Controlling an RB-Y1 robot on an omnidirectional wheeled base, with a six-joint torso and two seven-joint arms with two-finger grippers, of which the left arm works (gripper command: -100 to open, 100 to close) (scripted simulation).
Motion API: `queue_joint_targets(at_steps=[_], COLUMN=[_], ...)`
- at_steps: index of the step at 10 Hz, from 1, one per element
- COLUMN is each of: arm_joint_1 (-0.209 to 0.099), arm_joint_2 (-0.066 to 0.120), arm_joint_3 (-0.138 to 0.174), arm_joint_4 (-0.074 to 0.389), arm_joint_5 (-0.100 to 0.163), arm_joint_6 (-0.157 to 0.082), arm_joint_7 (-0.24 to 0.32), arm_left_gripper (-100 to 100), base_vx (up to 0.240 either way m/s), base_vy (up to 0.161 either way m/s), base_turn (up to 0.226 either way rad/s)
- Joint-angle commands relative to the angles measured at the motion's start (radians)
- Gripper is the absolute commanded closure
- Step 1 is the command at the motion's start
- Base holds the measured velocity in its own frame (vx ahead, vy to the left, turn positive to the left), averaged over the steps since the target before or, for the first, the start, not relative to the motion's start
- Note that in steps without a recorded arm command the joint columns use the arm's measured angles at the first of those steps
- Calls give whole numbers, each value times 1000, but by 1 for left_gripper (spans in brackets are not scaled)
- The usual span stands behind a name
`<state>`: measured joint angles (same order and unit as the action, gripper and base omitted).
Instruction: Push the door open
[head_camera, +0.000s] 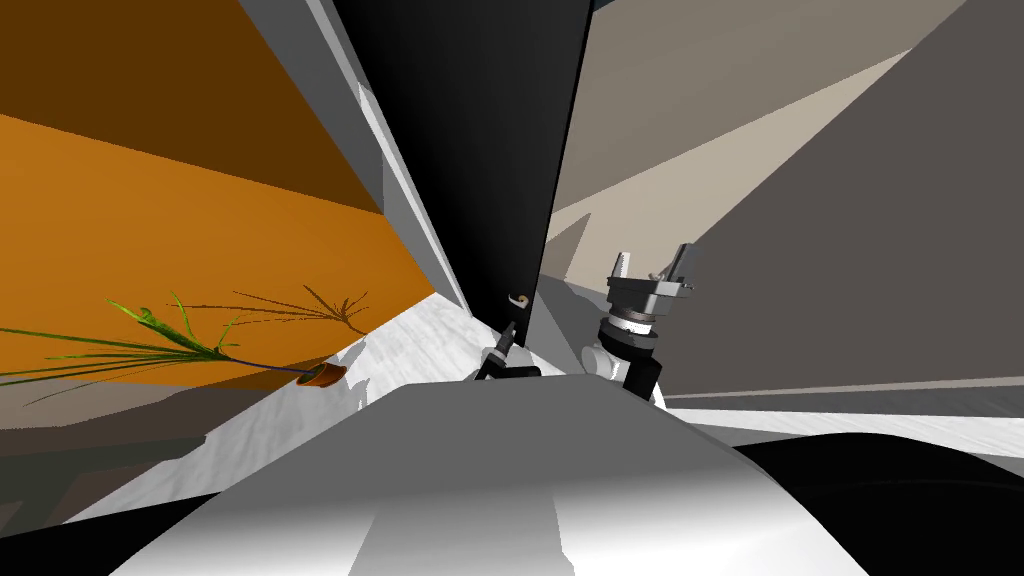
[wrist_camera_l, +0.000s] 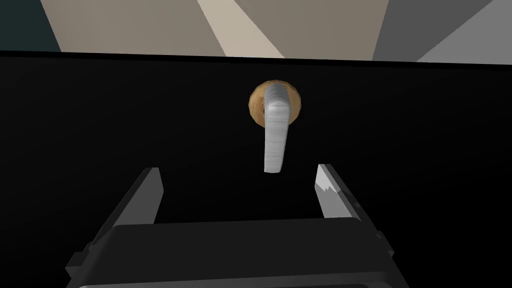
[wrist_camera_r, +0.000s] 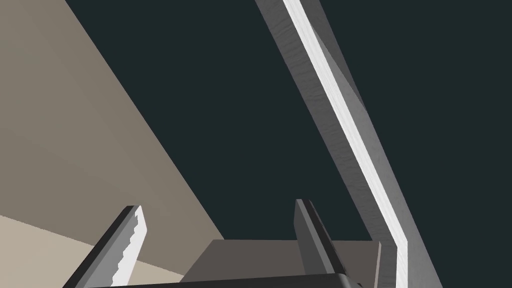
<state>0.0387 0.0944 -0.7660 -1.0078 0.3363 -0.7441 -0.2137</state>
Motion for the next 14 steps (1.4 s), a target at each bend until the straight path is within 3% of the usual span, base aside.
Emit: queue_joint_targets(at_steps=[1, 5, 6, 14], arm_joint_1=[-11, -35, -31, -40], arm_joint_2=[-1, -6, -6, -16], arm_joint_3=[-22, -58, -54, -30], arm_joint_4=[30, 95, 88, 129], arm_joint_5=[14, 38, 34, 31], arm_joint_6=[-1, -10, -10, -30], arm_joint_7=[-4, -6, -6, 10], arm_left_gripper=[-100, -100, -100, -100], base_vx=[136, 141, 54, 164], base_vy=[113, 127, 59, -98], base_turn=[-43, -29, -9, -31])
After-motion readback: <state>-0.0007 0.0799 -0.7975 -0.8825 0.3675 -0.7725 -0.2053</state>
